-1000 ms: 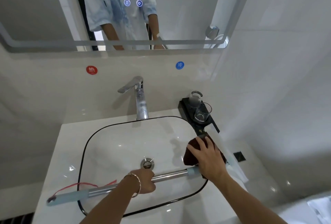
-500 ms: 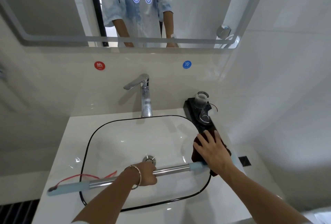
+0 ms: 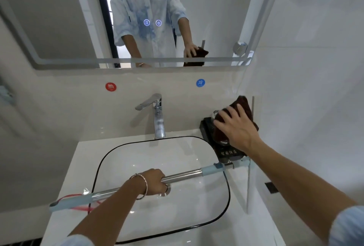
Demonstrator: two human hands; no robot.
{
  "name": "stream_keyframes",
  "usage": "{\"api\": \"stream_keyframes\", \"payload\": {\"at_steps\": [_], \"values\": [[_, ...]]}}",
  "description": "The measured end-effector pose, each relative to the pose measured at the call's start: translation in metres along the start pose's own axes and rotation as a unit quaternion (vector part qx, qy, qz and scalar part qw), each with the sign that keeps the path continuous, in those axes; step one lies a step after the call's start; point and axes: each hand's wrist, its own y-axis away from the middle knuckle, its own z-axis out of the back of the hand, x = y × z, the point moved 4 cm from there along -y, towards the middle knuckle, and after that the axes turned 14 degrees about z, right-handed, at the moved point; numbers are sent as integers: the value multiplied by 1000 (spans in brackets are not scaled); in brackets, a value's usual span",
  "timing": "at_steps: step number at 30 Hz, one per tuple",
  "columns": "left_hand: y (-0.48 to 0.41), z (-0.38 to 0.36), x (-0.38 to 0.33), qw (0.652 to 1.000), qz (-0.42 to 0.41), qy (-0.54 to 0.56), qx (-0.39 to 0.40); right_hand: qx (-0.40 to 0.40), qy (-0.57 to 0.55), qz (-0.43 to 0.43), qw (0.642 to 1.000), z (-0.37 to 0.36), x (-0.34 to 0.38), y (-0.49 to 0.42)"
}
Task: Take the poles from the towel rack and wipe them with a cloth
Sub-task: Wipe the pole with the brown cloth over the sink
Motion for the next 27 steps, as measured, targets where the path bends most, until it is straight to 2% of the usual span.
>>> {"api": "stream_keyframes", "payload": {"at_steps": [4,8,14,18,23,27], "values": [[1,0,7,1000,-5,-18,3,57,-94,26,994,-37,49,22],[3,-2,20,1000,1,-18,14,4,-135,25,991,-39,59,17],[-3,-9,41,999,31,-37,-3,6,-181,72,981,-22,67,1],[1,-8,56,997,53,-46,-13,-122,-159,92,975,26,63,-27],[9,-9,78,996,69,-51,-14,-303,-188,52,933,105,58,-62],[16,-10,93,995,78,-68,-14,-356,-229,14,906,138,59,-77]]}}
